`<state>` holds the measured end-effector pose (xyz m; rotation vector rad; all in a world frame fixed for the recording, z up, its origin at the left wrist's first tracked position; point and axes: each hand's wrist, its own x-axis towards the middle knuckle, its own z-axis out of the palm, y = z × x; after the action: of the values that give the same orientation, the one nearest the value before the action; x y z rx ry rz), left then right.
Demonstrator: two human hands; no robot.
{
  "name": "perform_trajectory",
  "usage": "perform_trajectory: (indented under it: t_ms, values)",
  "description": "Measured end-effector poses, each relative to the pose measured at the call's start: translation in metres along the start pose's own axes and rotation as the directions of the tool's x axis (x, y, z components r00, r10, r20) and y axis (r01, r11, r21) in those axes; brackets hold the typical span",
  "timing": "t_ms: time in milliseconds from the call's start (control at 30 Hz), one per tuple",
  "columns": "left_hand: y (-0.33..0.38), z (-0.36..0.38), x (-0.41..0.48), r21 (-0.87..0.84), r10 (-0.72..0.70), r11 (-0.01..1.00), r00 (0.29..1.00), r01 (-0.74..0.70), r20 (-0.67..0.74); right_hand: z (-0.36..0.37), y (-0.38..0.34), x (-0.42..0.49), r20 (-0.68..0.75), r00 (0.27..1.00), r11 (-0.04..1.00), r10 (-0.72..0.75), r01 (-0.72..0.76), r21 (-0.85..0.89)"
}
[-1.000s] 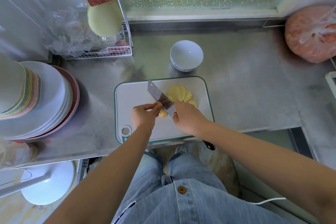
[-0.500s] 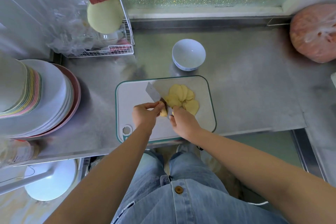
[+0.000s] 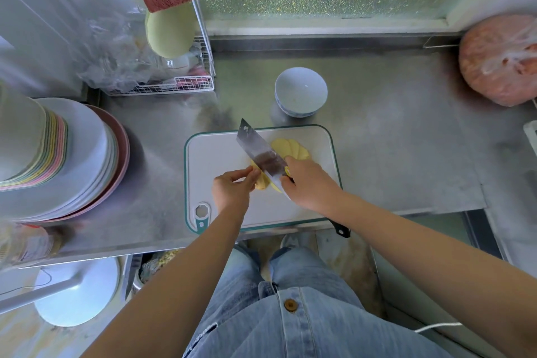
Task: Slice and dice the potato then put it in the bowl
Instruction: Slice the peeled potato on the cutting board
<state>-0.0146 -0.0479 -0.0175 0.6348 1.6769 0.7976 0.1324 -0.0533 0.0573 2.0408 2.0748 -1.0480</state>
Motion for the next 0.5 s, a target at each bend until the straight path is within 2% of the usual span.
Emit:
perform_trajectory:
  t_ms: [500]
  values:
    - [-0.0022,0.0024,0.0022,0.038,0.049,0.998,0.999,-0.049,0.008,-0.0023,-0.0025,-0.0059,0.042,0.998,0.999,0.042,-0.042,0.012]
